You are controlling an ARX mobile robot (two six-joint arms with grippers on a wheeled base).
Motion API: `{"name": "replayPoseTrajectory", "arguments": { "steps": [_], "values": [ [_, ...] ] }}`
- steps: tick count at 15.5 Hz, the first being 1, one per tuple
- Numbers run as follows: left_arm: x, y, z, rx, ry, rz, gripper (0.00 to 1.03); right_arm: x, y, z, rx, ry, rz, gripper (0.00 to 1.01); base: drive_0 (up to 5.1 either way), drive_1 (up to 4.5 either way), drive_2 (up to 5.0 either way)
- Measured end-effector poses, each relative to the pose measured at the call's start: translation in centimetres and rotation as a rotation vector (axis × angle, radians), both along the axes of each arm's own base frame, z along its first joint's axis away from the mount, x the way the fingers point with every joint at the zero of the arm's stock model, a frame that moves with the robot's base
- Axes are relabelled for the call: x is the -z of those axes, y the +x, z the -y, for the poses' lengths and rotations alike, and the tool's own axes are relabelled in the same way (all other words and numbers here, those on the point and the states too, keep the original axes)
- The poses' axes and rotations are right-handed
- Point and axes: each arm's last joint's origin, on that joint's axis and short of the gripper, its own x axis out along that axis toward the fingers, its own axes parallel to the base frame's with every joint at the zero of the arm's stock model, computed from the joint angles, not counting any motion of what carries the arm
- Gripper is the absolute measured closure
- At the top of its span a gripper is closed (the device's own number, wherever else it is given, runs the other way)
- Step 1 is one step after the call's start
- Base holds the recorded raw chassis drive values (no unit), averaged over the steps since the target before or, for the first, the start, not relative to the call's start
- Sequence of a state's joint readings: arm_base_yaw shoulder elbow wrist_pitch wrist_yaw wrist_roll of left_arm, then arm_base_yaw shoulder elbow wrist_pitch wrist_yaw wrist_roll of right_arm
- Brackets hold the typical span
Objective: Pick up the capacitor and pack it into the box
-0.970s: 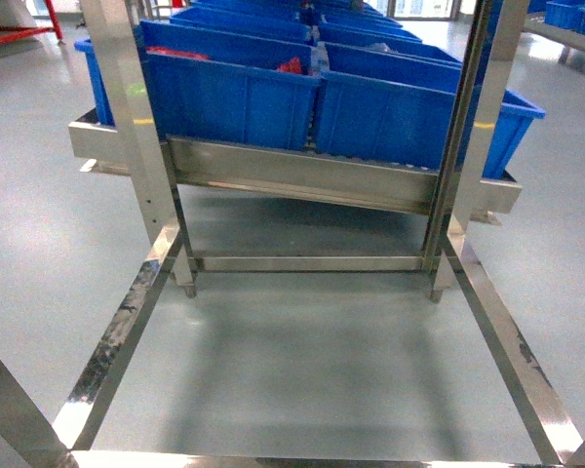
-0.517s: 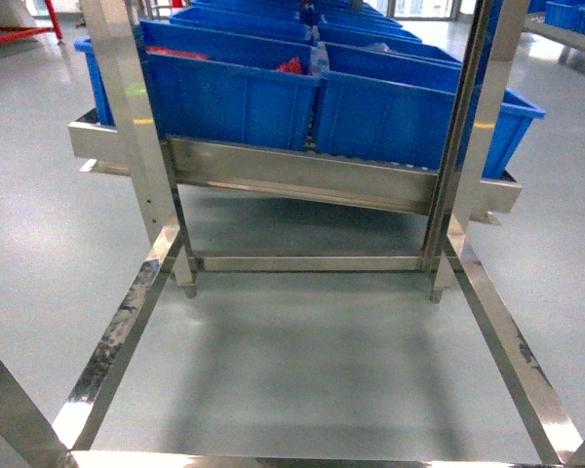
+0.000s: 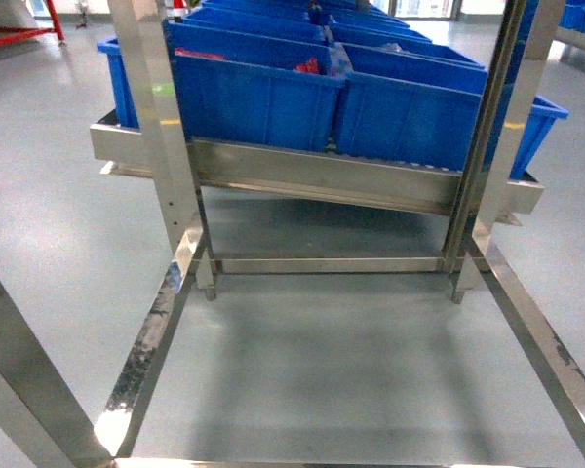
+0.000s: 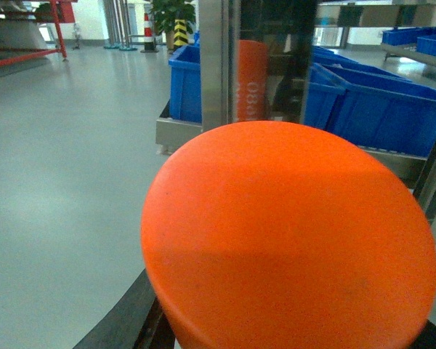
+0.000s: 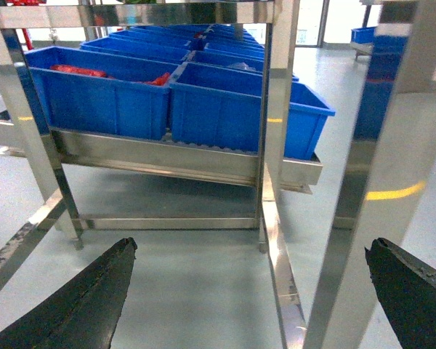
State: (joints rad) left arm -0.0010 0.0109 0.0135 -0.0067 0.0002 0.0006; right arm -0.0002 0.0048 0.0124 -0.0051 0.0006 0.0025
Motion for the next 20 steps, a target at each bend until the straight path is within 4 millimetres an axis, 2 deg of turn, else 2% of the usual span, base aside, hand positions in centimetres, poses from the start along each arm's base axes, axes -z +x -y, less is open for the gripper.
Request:
{"name": "replayPoseTrajectory", "arguments": {
  "steps": [20],
  "values": [
    [0.01,0.00,0.00,0.000,0.000,-0.001,0.59,0.01,0.00,0.00,-0.001,0.000,-0.001,0.03,-4.9,2.45,2.5]
  ]
}}
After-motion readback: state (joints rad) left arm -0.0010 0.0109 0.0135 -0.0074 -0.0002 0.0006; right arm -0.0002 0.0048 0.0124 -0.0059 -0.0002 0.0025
